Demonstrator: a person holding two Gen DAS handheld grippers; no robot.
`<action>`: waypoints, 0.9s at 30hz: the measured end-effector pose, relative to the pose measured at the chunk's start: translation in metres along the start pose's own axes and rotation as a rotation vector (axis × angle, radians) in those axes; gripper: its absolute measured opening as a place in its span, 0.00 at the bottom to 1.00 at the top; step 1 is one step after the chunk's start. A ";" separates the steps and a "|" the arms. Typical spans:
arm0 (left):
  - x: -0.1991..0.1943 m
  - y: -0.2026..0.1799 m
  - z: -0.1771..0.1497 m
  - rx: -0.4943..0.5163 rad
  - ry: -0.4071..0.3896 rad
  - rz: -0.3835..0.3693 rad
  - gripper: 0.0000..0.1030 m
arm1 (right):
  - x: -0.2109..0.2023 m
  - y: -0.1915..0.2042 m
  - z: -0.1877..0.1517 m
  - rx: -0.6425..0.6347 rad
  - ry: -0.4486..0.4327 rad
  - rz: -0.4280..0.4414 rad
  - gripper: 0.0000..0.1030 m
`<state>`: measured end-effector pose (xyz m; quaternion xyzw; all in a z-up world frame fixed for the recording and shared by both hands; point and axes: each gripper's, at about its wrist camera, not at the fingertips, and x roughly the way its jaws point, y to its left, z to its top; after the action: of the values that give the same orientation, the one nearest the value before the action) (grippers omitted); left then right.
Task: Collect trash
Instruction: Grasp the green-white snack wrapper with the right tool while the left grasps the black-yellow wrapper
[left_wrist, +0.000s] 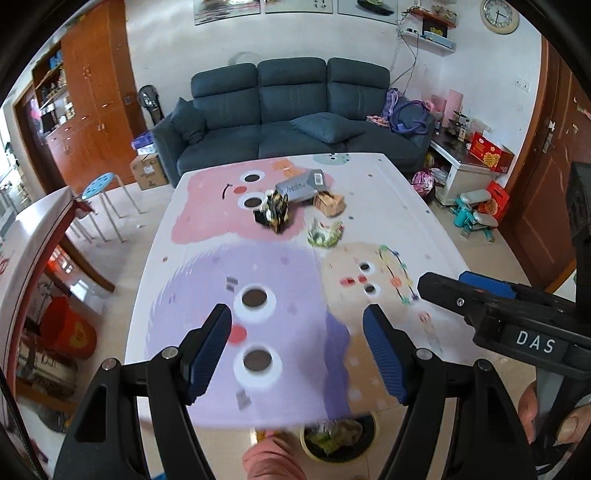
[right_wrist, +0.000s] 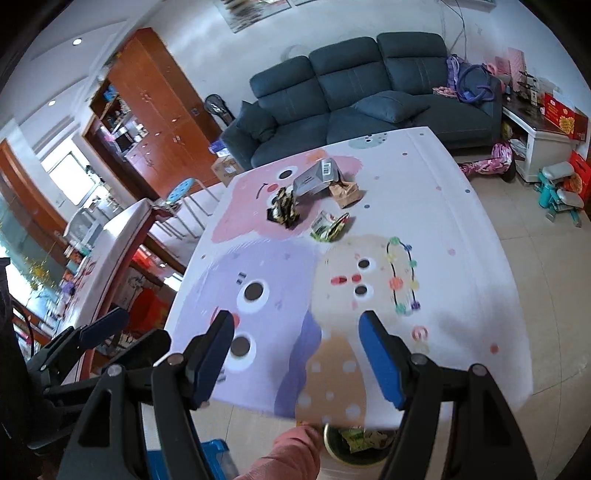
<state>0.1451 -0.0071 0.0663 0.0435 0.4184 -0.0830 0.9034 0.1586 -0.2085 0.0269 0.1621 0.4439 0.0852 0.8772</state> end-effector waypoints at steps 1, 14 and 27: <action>0.010 0.005 0.007 0.006 0.002 -0.010 0.70 | 0.011 0.001 0.007 0.010 0.004 -0.011 0.69; 0.201 0.094 0.108 0.158 0.196 -0.171 0.84 | 0.202 -0.010 0.077 0.205 0.160 -0.227 0.72; 0.300 0.107 0.144 0.038 0.337 -0.307 0.94 | 0.264 -0.018 0.094 0.189 0.206 -0.428 0.73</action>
<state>0.4641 0.0428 -0.0688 0.0094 0.5634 -0.2188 0.7966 0.3906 -0.1678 -0.1254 0.1363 0.5611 -0.1281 0.8063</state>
